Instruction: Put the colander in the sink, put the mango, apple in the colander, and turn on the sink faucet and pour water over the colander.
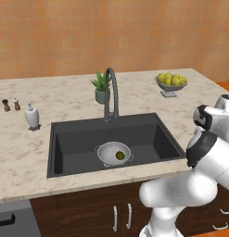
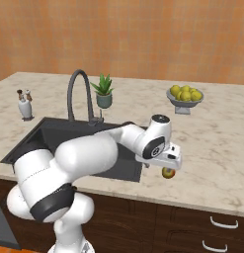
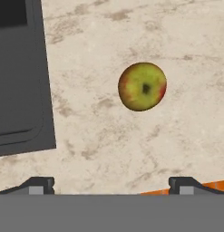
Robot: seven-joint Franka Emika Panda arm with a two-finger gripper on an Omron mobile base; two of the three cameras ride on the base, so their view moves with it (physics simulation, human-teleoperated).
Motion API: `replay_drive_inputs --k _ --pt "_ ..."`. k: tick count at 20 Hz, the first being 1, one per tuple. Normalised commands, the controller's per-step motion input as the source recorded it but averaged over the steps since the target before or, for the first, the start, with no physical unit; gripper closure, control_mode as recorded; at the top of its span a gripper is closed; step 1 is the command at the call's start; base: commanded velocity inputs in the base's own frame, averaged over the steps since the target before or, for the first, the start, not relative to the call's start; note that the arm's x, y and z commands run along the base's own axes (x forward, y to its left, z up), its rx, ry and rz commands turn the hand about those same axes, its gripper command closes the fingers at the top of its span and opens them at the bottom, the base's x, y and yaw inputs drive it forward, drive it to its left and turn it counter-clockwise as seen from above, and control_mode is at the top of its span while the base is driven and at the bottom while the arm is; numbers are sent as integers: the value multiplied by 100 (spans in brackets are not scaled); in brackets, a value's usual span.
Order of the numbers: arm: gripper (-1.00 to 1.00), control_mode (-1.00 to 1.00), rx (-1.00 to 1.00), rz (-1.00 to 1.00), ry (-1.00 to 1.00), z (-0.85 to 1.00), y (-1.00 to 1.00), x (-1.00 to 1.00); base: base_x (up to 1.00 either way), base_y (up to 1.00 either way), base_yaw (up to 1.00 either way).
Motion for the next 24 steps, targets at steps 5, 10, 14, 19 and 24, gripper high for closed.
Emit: replay_drive_inputs --k 5,10,14,19,24 --pt "-100 -100 0 0 0 -5 -25 13 0 0 0" --pt "-100 -100 0 0 0 -5 -10 19 0 0 0" --pt "-100 -100 0 0 0 -12 -1 22 0 0 0" --pt "-100 -100 0 0 0 -21 -8 14 0 0 0" --pt "-100 -100 0 0 0 -21 -14 8 0 0 0"
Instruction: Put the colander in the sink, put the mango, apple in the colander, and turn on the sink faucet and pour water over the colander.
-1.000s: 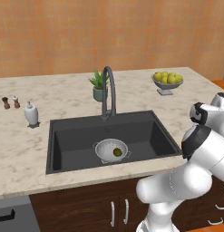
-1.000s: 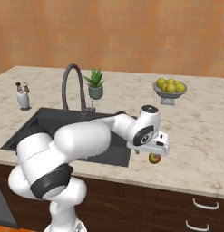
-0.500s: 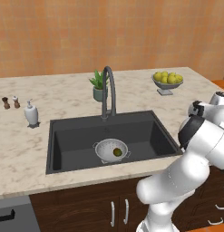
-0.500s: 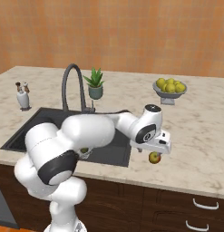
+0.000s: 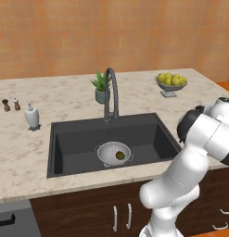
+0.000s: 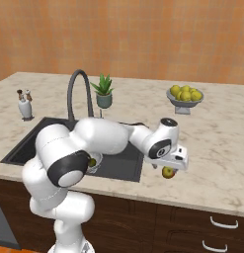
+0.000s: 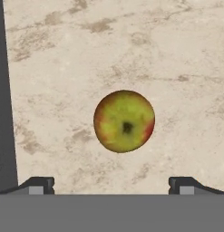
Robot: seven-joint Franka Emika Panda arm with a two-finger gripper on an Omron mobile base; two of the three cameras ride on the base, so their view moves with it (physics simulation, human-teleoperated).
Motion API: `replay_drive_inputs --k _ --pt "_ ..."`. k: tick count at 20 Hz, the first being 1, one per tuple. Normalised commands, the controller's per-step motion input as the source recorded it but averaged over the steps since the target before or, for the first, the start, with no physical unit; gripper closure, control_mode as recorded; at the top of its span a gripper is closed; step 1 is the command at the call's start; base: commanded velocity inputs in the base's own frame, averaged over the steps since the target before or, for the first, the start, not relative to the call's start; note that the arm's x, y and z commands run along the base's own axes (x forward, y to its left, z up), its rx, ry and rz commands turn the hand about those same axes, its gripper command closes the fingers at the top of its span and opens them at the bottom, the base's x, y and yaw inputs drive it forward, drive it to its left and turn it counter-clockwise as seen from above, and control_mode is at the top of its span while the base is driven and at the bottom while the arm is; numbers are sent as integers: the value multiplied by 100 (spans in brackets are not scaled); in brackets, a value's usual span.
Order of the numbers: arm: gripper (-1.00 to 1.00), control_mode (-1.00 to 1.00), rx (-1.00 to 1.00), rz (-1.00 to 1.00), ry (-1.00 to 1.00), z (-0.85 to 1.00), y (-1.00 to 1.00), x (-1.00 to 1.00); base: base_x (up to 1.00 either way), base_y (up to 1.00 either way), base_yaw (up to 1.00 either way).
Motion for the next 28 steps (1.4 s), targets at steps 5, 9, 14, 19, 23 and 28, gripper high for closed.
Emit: replay_drive_inputs --k 5,9,14,19,23,28 --pt "-100 -100 0 0 0 -9 -9 6 0 0 0" --pt "-100 -100 0 0 2 -8 -3 10 0 0 0" --pt "-100 -100 0 0 2 -13 0 14 0 0 0" --pt "-100 -100 0 0 0 -21 -1 10 0 0 0" --pt "-100 -100 0 0 0 -20 -2 11 0 0 0" --pt "-100 -100 0 0 0 -19 -7 7 0 0 0"
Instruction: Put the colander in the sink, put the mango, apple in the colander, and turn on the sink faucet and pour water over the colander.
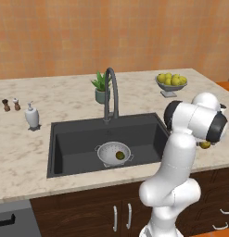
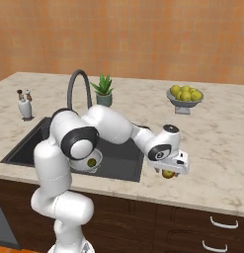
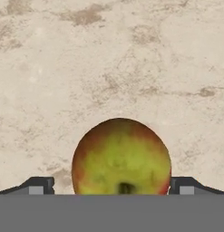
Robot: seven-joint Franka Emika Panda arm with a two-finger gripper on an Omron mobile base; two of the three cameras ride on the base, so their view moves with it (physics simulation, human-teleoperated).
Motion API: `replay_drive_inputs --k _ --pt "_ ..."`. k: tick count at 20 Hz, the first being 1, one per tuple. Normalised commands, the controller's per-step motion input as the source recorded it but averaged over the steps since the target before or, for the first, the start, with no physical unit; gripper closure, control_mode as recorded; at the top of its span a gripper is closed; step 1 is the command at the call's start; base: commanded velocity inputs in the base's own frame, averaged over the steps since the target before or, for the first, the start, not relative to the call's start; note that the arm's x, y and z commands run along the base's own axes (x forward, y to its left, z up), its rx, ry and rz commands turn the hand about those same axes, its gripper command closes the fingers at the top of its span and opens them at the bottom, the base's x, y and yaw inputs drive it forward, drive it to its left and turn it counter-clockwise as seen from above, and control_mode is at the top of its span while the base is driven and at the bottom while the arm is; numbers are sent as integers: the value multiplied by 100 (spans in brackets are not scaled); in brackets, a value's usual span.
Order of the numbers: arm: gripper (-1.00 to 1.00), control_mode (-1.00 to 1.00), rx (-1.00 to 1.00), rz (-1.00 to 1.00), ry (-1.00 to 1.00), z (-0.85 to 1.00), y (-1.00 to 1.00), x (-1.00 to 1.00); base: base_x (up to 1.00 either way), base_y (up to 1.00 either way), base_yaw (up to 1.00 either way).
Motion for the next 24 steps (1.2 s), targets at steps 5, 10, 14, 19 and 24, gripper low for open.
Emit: replay_drive_inputs --k 5,10,14,19,24 --pt "-100 -100 0 0 0 -18 -7 6 0 0 0" --pt "100 -100 0 0 0 -18 0 15 0 0 0" --pt "100 -100 0 0 0 -13 0 8 0 0 0" --pt "100 -100 0 0 0 2 3 0 0 0 0" --pt "100 -100 0 0 0 28 35 -18 0 0 0"
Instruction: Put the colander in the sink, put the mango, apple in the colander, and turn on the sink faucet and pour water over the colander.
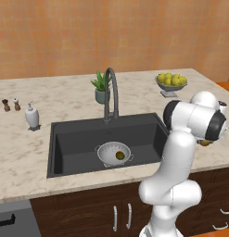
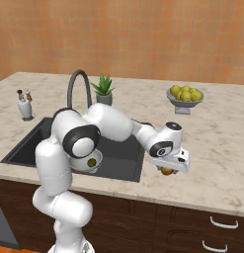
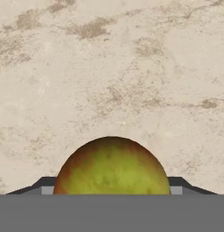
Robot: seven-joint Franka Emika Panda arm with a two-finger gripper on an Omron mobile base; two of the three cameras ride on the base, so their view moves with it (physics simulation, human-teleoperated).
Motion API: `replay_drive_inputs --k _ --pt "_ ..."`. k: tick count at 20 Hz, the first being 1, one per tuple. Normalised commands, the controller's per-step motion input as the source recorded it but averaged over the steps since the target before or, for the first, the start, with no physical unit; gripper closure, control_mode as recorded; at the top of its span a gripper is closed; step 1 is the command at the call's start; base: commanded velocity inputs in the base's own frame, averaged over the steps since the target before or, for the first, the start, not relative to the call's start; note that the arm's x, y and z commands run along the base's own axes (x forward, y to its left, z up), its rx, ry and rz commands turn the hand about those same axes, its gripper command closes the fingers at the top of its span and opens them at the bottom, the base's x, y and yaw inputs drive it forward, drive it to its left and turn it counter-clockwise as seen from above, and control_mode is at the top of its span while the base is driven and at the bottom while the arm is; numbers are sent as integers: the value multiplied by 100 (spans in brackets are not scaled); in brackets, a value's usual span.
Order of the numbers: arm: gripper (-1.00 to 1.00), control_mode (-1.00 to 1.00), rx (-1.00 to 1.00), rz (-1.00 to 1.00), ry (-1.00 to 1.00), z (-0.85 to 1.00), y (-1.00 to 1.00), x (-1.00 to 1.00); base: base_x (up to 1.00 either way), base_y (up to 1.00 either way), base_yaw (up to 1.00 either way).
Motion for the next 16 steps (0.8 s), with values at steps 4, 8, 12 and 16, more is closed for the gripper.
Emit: replay_drive_inputs --k 4,8,12,16 --pt "100 -100 0 0 0 35 53 -22 0 0 0" --pt "100 -100 0 1 0 19 69 -21 0 0 0" --pt "100 -100 0 1 -1 6 66 -24 0 0 0" --pt "100 -100 0 2 0 17 69 -2 0 0 0"
